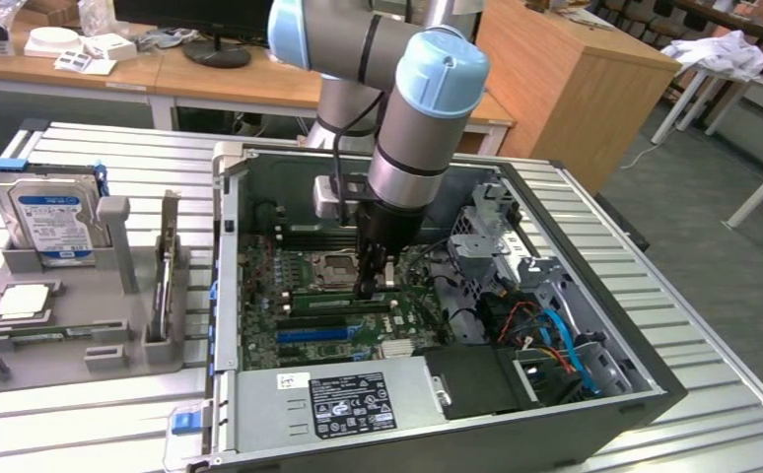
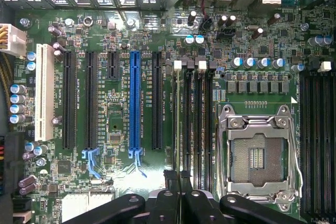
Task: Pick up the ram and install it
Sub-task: 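Insert the ram into the slot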
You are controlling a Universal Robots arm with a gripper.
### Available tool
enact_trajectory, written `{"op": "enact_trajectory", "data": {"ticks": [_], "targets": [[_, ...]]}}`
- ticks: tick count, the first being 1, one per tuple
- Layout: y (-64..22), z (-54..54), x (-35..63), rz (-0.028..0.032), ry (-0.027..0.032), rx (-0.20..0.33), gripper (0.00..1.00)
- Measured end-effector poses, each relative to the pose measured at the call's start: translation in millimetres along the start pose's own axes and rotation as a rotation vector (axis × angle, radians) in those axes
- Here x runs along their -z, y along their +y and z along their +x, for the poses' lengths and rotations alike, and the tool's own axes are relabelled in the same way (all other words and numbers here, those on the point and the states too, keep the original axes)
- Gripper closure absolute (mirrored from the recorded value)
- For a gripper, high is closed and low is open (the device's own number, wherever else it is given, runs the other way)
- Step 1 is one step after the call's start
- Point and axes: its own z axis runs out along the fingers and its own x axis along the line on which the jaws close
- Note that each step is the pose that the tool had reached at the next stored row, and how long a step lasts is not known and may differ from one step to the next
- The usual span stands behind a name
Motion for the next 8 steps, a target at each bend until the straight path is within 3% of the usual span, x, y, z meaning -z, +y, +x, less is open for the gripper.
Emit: {"op": "enact_trajectory", "data": {"ticks": [8], "targets": [[-0.3,-0.1,3.5,-0.0061,0.0000,0.000,0.88]]}}
